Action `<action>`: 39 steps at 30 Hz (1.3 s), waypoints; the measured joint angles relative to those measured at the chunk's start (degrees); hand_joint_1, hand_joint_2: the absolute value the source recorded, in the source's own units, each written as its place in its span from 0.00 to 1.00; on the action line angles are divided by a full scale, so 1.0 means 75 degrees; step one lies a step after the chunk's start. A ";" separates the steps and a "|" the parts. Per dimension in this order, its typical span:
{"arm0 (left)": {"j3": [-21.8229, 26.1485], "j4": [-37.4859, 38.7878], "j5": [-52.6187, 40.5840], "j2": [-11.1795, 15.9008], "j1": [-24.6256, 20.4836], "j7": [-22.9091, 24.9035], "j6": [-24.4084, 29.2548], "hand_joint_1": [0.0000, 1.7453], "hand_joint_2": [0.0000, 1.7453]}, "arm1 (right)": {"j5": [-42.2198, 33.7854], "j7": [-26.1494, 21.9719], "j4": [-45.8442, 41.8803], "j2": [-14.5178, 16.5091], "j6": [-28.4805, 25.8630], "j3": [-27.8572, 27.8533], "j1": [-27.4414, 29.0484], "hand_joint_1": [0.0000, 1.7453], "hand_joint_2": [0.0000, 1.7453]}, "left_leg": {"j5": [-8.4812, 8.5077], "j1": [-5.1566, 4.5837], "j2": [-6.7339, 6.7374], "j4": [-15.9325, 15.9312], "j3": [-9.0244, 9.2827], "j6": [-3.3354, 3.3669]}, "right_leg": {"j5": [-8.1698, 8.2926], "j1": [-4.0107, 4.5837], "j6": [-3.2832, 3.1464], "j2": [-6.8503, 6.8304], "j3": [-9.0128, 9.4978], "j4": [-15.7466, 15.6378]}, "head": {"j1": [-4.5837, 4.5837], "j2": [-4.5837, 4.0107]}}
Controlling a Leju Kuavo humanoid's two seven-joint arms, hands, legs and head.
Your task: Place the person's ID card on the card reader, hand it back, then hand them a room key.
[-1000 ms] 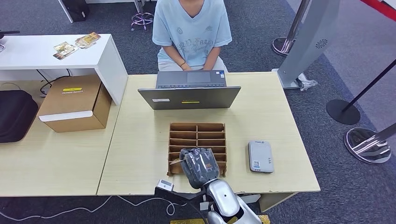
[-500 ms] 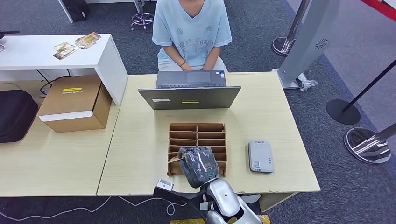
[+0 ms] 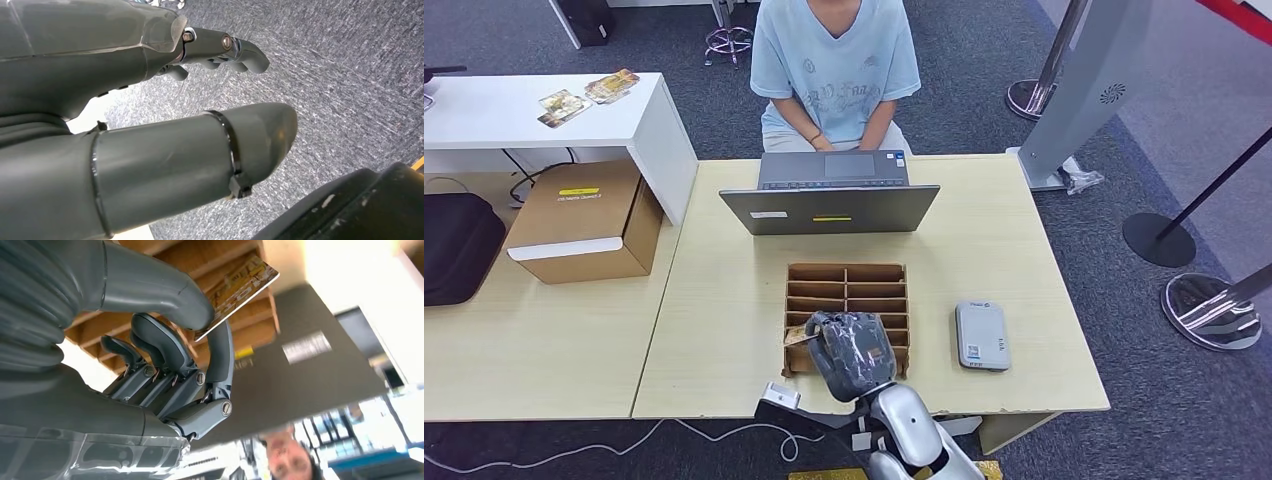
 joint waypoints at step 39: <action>-0.0007 0.0000 -0.0021 0.0015 -0.0003 -0.0054 0.0007 0.00 0.00 | -0.2042 -0.1516 -0.0356 0.0039 -0.1546 -0.0270 0.0130 1.00 1.00 | 0.0000 0.0000 0.0001 0.0000 0.0000 0.0000 | 0.0000 0.0000 0.0000 0.0001 0.0000 -0.0001 | -0.0001 0.0000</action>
